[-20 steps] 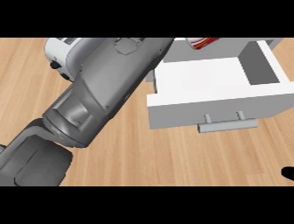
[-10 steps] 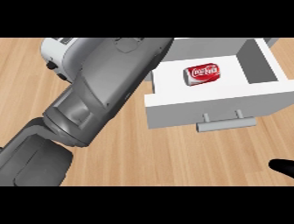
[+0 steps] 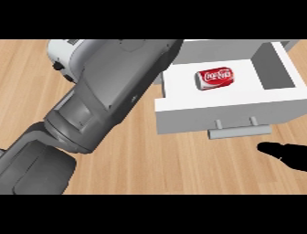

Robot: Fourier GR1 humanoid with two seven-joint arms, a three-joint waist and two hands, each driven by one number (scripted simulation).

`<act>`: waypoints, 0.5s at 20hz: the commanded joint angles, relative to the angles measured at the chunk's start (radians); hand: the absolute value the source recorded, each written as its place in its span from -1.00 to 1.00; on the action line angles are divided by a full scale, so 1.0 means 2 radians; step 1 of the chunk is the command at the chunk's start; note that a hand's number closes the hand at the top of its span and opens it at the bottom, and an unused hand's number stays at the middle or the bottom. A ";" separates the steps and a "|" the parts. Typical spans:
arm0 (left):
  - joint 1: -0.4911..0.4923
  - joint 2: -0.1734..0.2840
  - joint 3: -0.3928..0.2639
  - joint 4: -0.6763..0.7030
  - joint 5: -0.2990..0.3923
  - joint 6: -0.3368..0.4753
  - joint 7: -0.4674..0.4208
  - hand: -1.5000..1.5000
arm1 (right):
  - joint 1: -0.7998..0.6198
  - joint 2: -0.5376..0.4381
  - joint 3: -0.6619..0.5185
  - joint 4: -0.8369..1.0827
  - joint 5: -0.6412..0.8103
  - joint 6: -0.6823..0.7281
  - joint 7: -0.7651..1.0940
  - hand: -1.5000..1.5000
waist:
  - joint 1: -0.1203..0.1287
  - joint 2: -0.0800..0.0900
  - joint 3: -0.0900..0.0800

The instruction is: Pick up the can, place it into the drawer and close the drawer

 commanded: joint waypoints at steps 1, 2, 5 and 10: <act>0.006 0.000 0.007 0.006 0.016 -0.002 -0.020 -1.00 | -0.025 -0.024 0.023 0.042 0.061 0.001 -0.025 -1.00 | 0.005 0.000 0.000; 0.002 0.000 0.002 -0.001 0.015 0.000 -0.017 -1.00 | -0.042 -0.021 0.034 0.081 0.090 -0.015 -0.036 -1.00 | 0.017 -0.001 0.000; -0.015 0.000 0.002 0.014 0.008 -0.006 -0.015 -1.00 | -0.053 -0.016 0.070 0.092 0.142 -0.030 -0.042 -1.00 | 0.022 -0.004 -0.001; -0.032 0.001 0.005 0.029 -0.003 -0.004 -0.010 -1.00 | -0.090 -0.001 0.112 0.206 0.216 -0.067 -0.072 -1.00 | 0.035 -0.005 0.000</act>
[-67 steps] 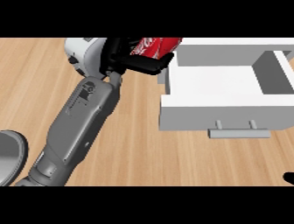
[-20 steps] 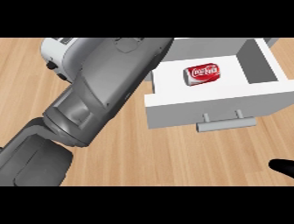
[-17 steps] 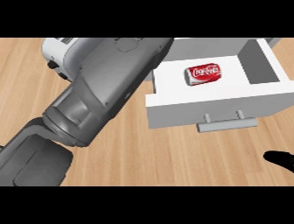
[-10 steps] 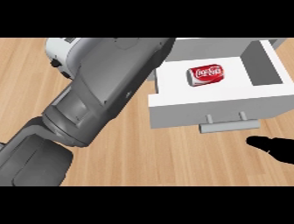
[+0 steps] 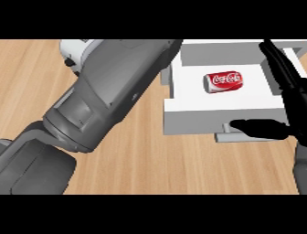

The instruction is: Pick up the can, place it into the drawer and close the drawer

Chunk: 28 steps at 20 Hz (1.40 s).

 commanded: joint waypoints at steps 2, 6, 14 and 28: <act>0.002 0.018 -0.006 0.009 -0.015 -0.027 -0.002 -1.00 | -0.026 0.004 0.032 0.100 0.081 -0.041 -0.027 -1.00 | 0.012 -0.003 0.000; -0.004 0.004 0.010 0.001 -0.007 -0.017 0.014 -1.00 | -0.089 0.015 0.046 0.184 0.132 -0.067 -0.026 -1.00 | 0.017 -0.005 0.000; 0.040 0.027 0.019 -0.022 -0.013 -0.033 -0.005 -1.00 | -0.170 0.059 0.036 0.391 0.183 -0.176 -0.074 -1.00 | 0.029 -0.005 0.000; 0.088 0.086 -0.001 -0.107 -0.037 -0.047 0.068 -1.00 | -0.340 0.054 -0.043 0.630 0.213 -0.323 -0.085 -1.00 | 0.057 -0.007 0.000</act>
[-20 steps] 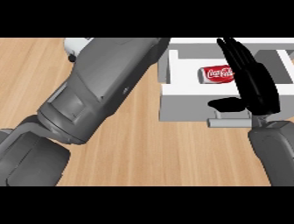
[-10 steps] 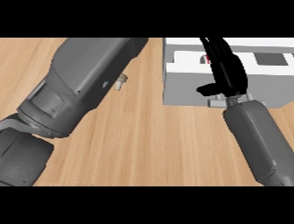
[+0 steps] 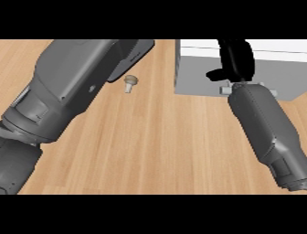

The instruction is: Pick up the can, place it into the drawer and close the drawer

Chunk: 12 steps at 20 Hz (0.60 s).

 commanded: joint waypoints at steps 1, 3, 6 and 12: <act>0.016 0.021 -0.004 -0.036 -0.002 -0.012 0.029 -1.00 | -0.048 -0.016 -0.027 0.064 -0.007 -0.029 -0.024 -1.00 | 0.010 -0.001 0.000; 0.036 0.028 -0.008 -0.050 -0.008 -0.013 0.019 -1.00 | -0.068 0.006 -0.023 0.089 0.010 -0.056 -0.001 -1.00 | 0.013 0.001 0.000; 0.037 0.038 -0.008 -0.066 -0.007 -0.020 0.036 -1.00 | -0.100 -0.015 -0.032 0.122 0.014 -0.057 -0.014 -1.00 | 0.020 0.005 0.000; 0.102 0.044 -0.017 -0.126 -0.007 -0.030 0.034 -1.00 | -0.136 -0.012 -0.046 0.148 0.007 -0.056 -0.013 -1.00 | 0.026 0.003 0.000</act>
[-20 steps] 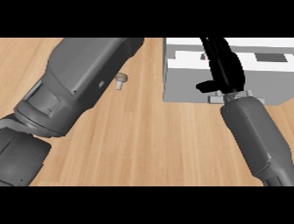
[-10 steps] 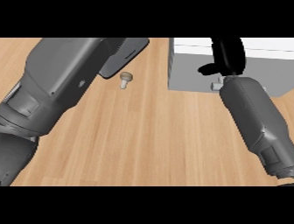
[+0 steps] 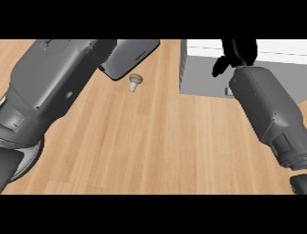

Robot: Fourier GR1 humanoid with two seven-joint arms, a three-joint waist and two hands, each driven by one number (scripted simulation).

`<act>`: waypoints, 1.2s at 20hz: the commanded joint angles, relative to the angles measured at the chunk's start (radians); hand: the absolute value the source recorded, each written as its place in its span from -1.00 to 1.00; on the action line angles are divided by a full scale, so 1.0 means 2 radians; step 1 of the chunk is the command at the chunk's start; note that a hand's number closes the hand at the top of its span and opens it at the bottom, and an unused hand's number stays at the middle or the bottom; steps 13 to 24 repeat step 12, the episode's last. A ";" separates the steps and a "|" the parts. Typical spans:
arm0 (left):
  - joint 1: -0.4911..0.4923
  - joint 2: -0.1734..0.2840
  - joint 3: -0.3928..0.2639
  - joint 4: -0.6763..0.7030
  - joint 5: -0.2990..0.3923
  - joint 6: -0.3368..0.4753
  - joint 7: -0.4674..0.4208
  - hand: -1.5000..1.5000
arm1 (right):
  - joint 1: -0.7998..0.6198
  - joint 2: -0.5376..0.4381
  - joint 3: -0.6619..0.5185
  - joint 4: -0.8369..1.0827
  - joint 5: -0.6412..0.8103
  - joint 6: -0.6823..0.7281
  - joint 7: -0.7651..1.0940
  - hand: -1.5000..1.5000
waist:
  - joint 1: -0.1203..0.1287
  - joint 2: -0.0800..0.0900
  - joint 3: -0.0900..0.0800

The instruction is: Pick up the can, place it into the drawer and close the drawer

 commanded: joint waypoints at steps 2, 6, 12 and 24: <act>0.025 0.018 -0.008 -0.042 -0.007 0.000 0.016 -1.00 | -0.057 -0.007 -0.025 0.024 -0.014 -0.010 -0.003 -1.00 | 0.007 0.000 0.000; 0.052 0.025 -0.009 -0.075 -0.004 -0.004 0.020 -1.00 | -0.047 0.017 -0.053 0.014 -0.055 -0.014 -0.048 -1.00 | 0.007 -0.002 0.000; 0.079 0.054 -0.006 -0.132 0.001 -0.007 0.049 -1.00 | -0.076 0.009 -0.082 0.018 -0.083 0.006 -0.075 -1.00 | 0.014 -0.002 0.000; 0.079 0.054 -0.006 -0.132 0.001 -0.007 0.049 -1.00 | -0.076 0.009 -0.082 0.018 -0.083 0.006 -0.075 -1.00 | 0.014 -0.002 0.000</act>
